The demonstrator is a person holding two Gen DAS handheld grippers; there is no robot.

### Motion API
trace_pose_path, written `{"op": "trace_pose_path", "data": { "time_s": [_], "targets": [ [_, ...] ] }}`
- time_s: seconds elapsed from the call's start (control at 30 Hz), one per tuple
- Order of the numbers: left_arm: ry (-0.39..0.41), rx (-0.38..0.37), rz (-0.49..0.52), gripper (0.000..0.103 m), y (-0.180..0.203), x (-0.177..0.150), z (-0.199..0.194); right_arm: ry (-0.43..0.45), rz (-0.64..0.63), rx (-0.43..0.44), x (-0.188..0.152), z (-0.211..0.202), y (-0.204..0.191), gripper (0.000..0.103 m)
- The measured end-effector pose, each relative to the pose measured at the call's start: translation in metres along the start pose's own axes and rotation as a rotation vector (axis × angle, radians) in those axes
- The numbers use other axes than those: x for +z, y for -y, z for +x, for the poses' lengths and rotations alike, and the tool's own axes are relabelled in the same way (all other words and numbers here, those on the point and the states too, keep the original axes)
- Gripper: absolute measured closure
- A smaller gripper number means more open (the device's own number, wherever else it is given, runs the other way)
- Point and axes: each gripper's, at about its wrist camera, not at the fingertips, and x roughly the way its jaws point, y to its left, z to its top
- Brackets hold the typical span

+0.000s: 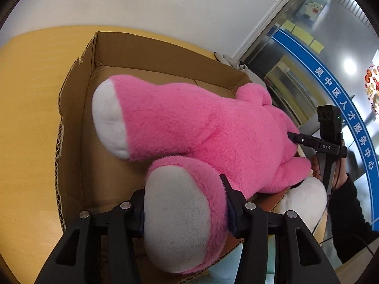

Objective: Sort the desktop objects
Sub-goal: 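Lift the pink bear with both tools and carry it over the cardboard box, then lower the pink bear into the box and open both tools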

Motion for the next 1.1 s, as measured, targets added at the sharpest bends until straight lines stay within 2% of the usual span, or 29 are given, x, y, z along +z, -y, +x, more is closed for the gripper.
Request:
{"op": "trace_pose_path", "data": {
  "time_s": [0.13,0.23,0.3,0.33,0.43,0.5,0.57,0.63,0.73,0.8,0.9,0.97,1.1],
  "targets": [
    [0.010,0.060,0.076,0.040,0.013,0.006,-0.013,-0.022,-0.014,-0.035,0.001,0.001,0.002,0.032],
    [0.133,0.110,0.124,0.032,0.024,0.012,-0.052,0.039,-0.071,-0.076,0.008,-0.023,-0.004,0.031],
    [0.206,0.122,0.142,0.019,0.031,0.025,-0.071,0.064,-0.118,-0.086,0.018,-0.029,-0.014,0.026],
    [0.199,0.115,0.144,0.018,0.032,0.031,-0.068,0.070,-0.141,-0.083,0.024,-0.028,-0.020,0.026],
    [0.065,0.060,0.144,0.018,0.038,0.050,-0.023,0.079,-0.206,-0.079,0.041,-0.024,-0.037,0.026],
    [-0.058,0.040,0.115,0.019,0.037,0.057,0.017,-0.005,-0.191,-0.107,0.047,0.006,-0.038,0.026],
    [-0.141,0.111,0.136,0.022,0.039,0.052,0.046,-0.069,-0.186,-0.162,0.041,0.034,-0.036,0.026],
    [-0.191,0.113,0.126,0.021,0.035,0.042,0.059,-0.071,-0.167,-0.160,0.035,0.039,-0.033,0.025],
    [-0.196,0.076,0.095,0.021,0.029,0.038,0.054,-0.071,-0.168,-0.132,0.030,0.033,-0.030,0.025],
    [-0.187,0.089,0.117,0.022,0.033,0.037,0.046,-0.059,-0.183,-0.122,0.030,0.027,-0.031,0.024],
    [-0.144,0.094,0.128,0.022,0.037,0.047,0.030,0.024,-0.217,-0.104,0.038,0.001,-0.036,0.025],
    [-0.116,0.105,0.125,0.021,0.039,0.060,0.024,0.046,-0.187,-0.088,0.047,-0.006,-0.030,0.024],
    [-0.161,0.159,0.126,0.021,0.031,0.080,0.046,-0.055,-0.131,-0.108,0.056,0.026,-0.008,0.024]
  ]
}}
